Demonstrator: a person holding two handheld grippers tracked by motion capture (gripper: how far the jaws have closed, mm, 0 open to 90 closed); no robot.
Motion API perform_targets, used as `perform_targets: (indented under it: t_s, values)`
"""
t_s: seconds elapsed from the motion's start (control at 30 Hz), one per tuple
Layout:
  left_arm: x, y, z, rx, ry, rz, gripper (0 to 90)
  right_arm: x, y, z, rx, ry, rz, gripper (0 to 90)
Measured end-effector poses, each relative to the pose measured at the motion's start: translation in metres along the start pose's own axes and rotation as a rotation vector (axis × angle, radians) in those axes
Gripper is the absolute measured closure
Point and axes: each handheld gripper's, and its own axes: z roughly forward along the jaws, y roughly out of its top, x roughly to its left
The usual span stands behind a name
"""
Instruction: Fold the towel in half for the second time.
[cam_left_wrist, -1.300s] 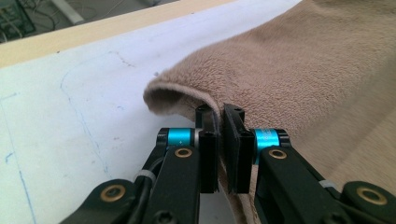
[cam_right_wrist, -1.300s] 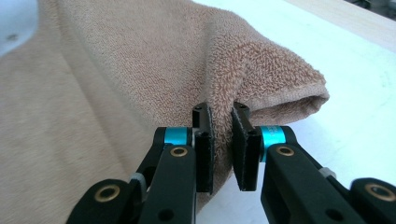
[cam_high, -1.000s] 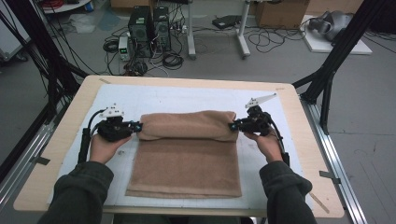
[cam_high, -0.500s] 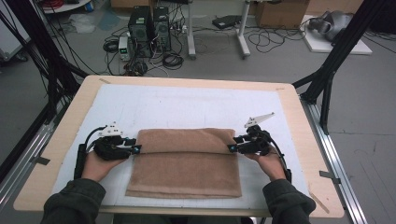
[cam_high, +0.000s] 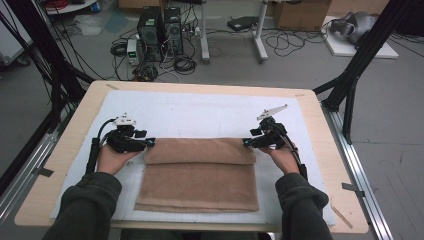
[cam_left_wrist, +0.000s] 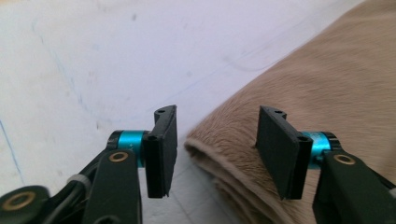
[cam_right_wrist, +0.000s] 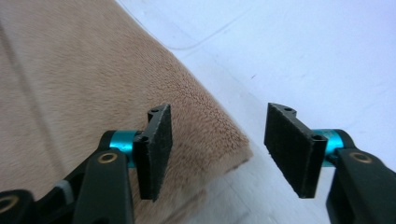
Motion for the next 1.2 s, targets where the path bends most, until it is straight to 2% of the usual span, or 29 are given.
perform_targets:
  t_s: [0.07, 0.1, 0.13, 0.17, 0.2, 0.33, 0.4, 0.53, 0.6, 0.67, 0.7, 0.73, 0.77, 0.83, 0.9, 0.97, 1.03, 1.13, 1.2]
  values:
    - [0.003, -0.003, 0.009, 0.036, -0.038, -0.029, 44.9, -0.004, -0.003, 0.012, 0.041, 0.024, 0.025, 40.7]
    - [0.003, -0.004, 0.011, 0.038, -0.070, -0.033, 50.6, -0.005, -0.004, 0.016, 0.053, 0.058, 0.038, 48.1]
    - [0.003, -0.005, 0.012, 0.030, -0.113, -0.027, 63.7, -0.006, -0.005, 0.018, 0.057, 0.109, 0.051, 57.6]
    - [0.000, -0.004, 0.011, 0.027, -0.117, 0.000, 75.8, -0.005, -0.006, 0.018, 0.050, 0.140, 0.042, 69.5]
    - [-0.003, -0.003, 0.009, 0.025, -0.102, 0.028, 83.1, -0.003, -0.007, 0.017, 0.040, 0.161, 0.027, 77.7]
    - [-0.008, -0.001, -0.007, -0.009, -0.092, 0.055, 86.7, 0.008, -0.002, 0.003, 0.015, 0.126, -0.025, 82.4]
    - [-0.014, -0.001, -0.021, -0.049, -0.095, 0.070, 86.7, 0.017, -0.001, -0.009, -0.026, 0.131, -0.058, 82.7]
    - [-0.032, -0.007, -0.050, -0.090, -0.110, 0.119, 86.7, 0.042, -0.006, -0.037, -0.089, 0.138, -0.120, 82.7]
    - [-0.044, -0.016, -0.062, -0.096, -0.130, 0.150, 86.5, 0.055, -0.014, -0.047, -0.102, 0.154, -0.151, 82.4]
    - [-0.056, -0.030, -0.073, -0.091, -0.168, 0.170, 84.5, 0.068, -0.027, -0.056, -0.110, 0.194, -0.160, 79.0]
    - [-0.060, -0.037, -0.077, -0.084, -0.178, 0.179, 78.7, 0.073, -0.033, -0.060, -0.114, 0.201, -0.176, 72.9]
    - [-0.063, -0.041, -0.081, -0.077, -0.184, 0.178, 68.8, 0.077, -0.038, -0.063, -0.126, 0.219, -0.165, 70.2]
    - [-0.064, -0.044, -0.085, -0.078, -0.198, 0.185, 64.3, 0.079, -0.041, -0.067, -0.148, 0.232, -0.161, 69.8]
    - [-0.064, -0.043, -0.090, -0.084, -0.197, 0.190, 60.8, 0.083, -0.042, -0.072, -0.158, 0.202, -0.180, 67.2]
    - [-0.063, -0.037, -0.090, -0.079, -0.159, 0.199, 54.9, 0.080, -0.039, -0.071, -0.156, 0.185, -0.166, 64.2]
    - [-0.060, -0.029, -0.084, -0.082, -0.143, 0.196, 53.0, 0.078, -0.032, -0.065, -0.136, 0.153, -0.187, 59.4]
    - [-0.053, -0.022, -0.072, -0.074, -0.115, 0.172, 52.7, 0.074, -0.024, -0.054, -0.131, 0.155, -0.179, 54.7]
    - [-0.042, -0.017, -0.048, -0.005, -0.100, 0.138, 50.4, 0.067, -0.018, -0.032, -0.078, 0.153, -0.167, 50.5]
    - [-0.038, -0.018, -0.032, 0.061, -0.132, 0.116, 52.3, 0.062, -0.018, -0.021, -0.039, 0.178, -0.147, 54.1]
